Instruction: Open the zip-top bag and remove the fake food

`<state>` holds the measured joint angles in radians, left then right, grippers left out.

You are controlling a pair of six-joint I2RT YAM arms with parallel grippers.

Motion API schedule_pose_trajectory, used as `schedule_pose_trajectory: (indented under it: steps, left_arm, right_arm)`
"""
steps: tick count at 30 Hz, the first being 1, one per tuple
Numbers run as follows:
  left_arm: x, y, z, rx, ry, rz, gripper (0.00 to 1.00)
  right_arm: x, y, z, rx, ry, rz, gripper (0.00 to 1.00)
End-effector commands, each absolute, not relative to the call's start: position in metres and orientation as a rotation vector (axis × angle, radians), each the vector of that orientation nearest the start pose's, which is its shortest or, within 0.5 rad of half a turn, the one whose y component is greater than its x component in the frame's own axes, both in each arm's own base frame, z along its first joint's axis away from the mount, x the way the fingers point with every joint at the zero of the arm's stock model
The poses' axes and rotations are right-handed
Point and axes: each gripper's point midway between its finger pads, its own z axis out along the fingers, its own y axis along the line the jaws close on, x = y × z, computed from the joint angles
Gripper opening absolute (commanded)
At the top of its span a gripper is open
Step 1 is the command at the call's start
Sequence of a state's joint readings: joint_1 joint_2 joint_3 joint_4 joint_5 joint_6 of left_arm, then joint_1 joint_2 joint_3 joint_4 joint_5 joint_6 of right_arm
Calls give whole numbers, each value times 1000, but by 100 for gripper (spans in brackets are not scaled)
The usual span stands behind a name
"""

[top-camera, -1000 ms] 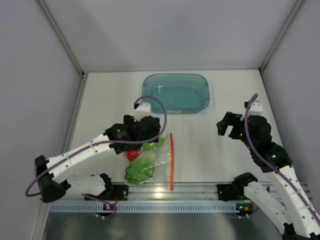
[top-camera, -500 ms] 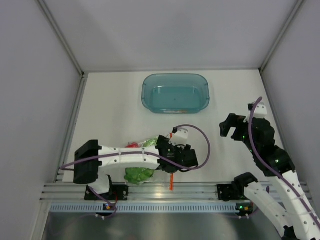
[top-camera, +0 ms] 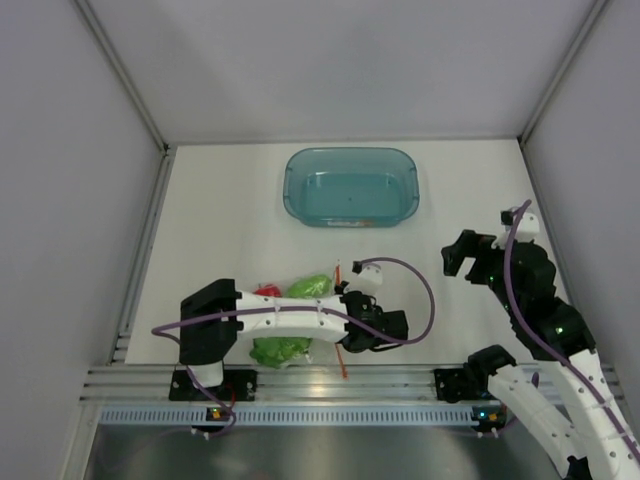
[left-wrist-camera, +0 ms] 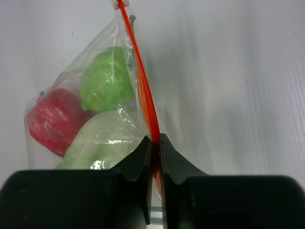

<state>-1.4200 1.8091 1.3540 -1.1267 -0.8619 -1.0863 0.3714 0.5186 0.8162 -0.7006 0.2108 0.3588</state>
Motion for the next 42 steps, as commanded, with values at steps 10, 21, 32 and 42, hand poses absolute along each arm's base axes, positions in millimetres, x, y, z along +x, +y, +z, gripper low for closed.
schedule_pose_trajectory:
  steps: [10,21,32,42]
  left_arm:
    - [187,-264,190,497,2155,253,0]
    - [180,-280,253,715,2174,-698,0]
    - [120,-305,309,1209,1853,-1270,0]
    - [65,-300,329,1508,1558,-1575,0]
  right_arm:
    - [206,71,249,46,1928,351,99]
    - [171,150,264,-383,1823,799,99]
    - [117,203,313,-791,1458,1208,96]
    - [84,206,329,-951,1291,1294,87]
